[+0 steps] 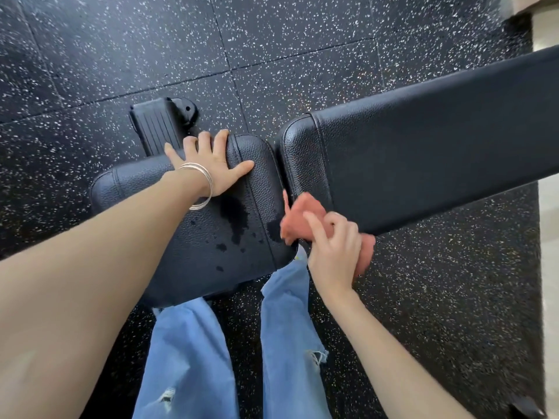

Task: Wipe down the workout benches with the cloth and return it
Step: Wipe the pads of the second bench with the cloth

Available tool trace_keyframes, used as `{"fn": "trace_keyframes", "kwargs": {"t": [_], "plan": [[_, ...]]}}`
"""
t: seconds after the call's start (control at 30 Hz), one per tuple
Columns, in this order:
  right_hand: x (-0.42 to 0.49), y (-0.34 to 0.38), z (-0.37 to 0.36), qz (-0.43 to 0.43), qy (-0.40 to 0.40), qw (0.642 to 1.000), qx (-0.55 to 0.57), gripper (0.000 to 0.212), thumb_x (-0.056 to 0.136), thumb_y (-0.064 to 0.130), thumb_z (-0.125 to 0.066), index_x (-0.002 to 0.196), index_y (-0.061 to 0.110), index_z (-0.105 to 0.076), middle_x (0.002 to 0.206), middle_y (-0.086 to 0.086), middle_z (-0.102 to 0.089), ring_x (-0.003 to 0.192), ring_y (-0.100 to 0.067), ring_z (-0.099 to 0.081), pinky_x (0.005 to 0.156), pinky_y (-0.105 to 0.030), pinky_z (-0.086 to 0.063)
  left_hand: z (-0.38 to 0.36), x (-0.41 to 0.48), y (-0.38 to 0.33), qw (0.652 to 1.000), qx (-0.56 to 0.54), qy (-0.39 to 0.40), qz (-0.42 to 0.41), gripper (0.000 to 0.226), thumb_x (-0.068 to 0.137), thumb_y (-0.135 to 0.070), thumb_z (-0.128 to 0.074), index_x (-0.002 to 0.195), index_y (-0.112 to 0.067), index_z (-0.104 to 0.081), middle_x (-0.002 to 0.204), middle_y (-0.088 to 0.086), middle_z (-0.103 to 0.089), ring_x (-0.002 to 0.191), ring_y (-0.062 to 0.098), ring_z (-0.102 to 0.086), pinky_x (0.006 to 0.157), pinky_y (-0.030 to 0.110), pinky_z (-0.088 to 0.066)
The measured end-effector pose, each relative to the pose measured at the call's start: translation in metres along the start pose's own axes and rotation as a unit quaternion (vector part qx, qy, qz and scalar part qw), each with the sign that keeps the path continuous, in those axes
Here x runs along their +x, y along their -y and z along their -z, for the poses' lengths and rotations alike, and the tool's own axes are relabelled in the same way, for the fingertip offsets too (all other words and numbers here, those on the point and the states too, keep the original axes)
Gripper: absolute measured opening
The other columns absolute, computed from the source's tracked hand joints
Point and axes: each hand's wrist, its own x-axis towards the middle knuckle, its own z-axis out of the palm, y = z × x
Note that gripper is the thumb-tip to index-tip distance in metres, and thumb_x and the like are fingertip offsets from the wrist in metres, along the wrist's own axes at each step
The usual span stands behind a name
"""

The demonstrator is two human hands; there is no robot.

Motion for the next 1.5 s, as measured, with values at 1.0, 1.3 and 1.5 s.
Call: {"fn": "trace_keyframes", "kwargs": {"t": [1.0,1.3,1.5], "plan": [[0.124,0.029,0.011,0.035,-0.001,0.999,-0.006,0.053,0.072,0.002,-0.05,0.116,0.031,-0.06,0.112,-0.008,-0.055,0.092,-0.033,-0.05,0.068,-0.04,-0.038,-0.006,0.001,0.003,0.999,0.003,-0.042,0.002,0.085,0.077,-0.08,-0.026,0.145,-0.03,-0.018,0.149,0.008,-0.027,0.136,0.034,-0.023,0.11,0.061,-0.006],[0.164,0.016,0.014,0.103,0.005,0.994,-0.031,0.049,0.086,0.009,-0.046,0.128,0.035,-0.047,0.118,-0.006,-0.049,0.097,-0.03,-0.048,0.074,-0.038,-0.038,-0.009,0.004,0.004,0.998,0.016,-0.062,0.011,0.083,0.077,-0.08,-0.028,0.143,-0.031,-0.019,0.147,0.008,-0.029,0.135,0.032,-0.026,0.11,0.057,-0.01],[0.059,-0.023,0.002,0.096,-0.003,0.995,0.01,0.047,0.078,0.001,-0.057,0.116,0.027,-0.063,0.104,-0.013,-0.059,0.078,-0.034,-0.051,0.062,-0.042,-0.042,-0.007,0.002,0.005,0.998,0.001,-0.062,-0.001,0.083,0.077,-0.081,-0.028,0.143,-0.031,-0.02,0.15,0.009,-0.026,0.137,0.035,-0.021,0.11,0.061,-0.007]]}}
